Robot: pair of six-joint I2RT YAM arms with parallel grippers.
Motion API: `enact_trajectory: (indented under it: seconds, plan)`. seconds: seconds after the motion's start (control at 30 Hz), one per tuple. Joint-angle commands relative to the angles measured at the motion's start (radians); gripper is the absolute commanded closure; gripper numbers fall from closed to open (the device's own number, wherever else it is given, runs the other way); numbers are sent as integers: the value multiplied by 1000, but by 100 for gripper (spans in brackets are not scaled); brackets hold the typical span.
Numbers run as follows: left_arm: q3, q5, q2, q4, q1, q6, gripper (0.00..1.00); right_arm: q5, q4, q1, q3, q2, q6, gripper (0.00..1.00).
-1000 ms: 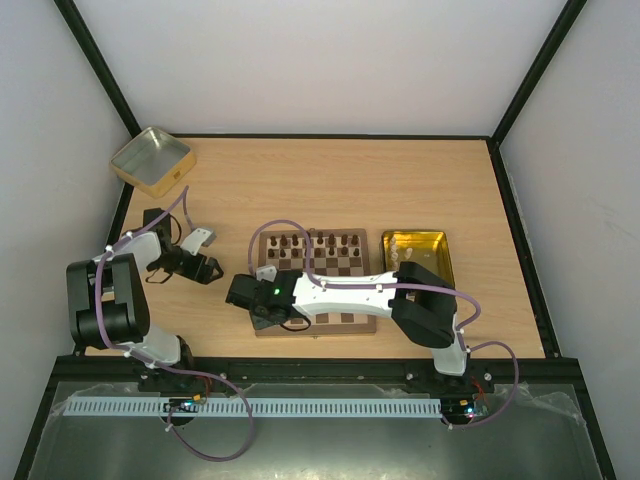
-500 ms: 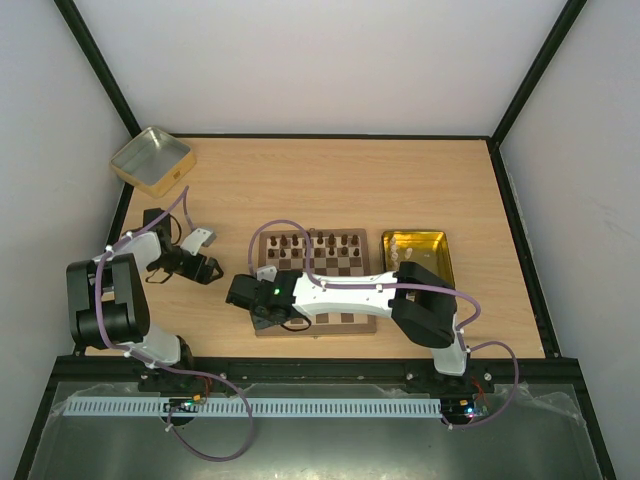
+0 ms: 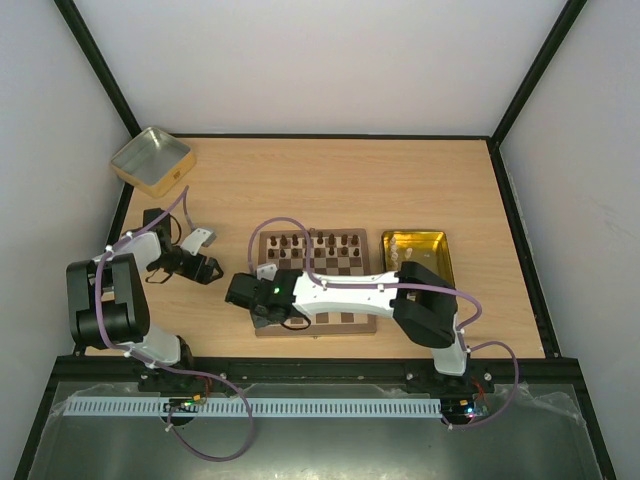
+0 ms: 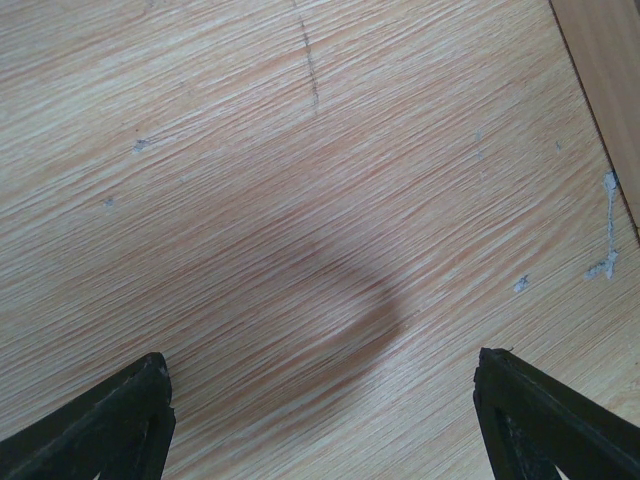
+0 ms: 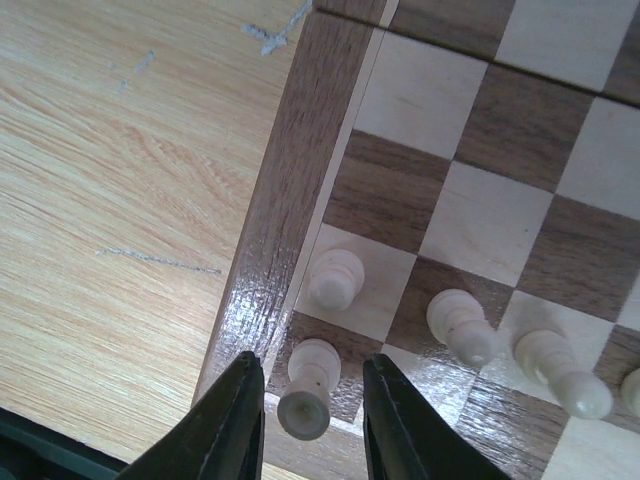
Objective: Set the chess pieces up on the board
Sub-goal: Place the chess piece on the chessboard, then pick up the chess piece from the storage box.
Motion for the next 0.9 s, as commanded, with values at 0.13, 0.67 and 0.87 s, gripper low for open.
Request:
enact_trajectory:
  seconds: [0.13, 0.67, 0.87]
  plan:
    - [-34, -57, 21, -60, 14, -1, 17, 167, -143, -45, 16, -176, 19, 73]
    - [-36, -61, 25, -57, 14, -1, 17, 133, 35, -861, -497, -642, -72, 72]
    - [-37, -58, 27, -58, 14, 0, 17, 81, 114, -974, -591, -631, -75, 72]
